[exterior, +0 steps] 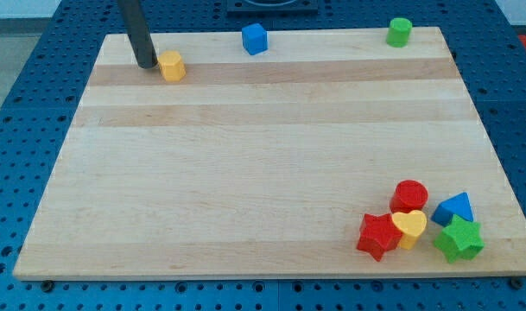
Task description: Place the yellow hexagon to the top of the red star
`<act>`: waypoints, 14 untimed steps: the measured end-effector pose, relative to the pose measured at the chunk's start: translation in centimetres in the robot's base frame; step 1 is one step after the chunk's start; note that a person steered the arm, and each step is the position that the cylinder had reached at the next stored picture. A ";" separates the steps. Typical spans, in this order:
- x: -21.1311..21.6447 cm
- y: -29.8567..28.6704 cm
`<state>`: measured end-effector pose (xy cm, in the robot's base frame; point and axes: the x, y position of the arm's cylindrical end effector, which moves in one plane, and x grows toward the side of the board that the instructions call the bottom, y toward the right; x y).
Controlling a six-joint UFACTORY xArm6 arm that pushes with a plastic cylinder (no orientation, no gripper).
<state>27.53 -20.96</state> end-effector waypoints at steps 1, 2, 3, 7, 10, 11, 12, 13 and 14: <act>2.0 3.9; 4.5 10.2; 5.0 8.3; 1.5 13.8; 13.1 23.5; 13.3 23.3; 11.0 22.7; 11.0 24.4; 14.2 26.1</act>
<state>41.71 5.09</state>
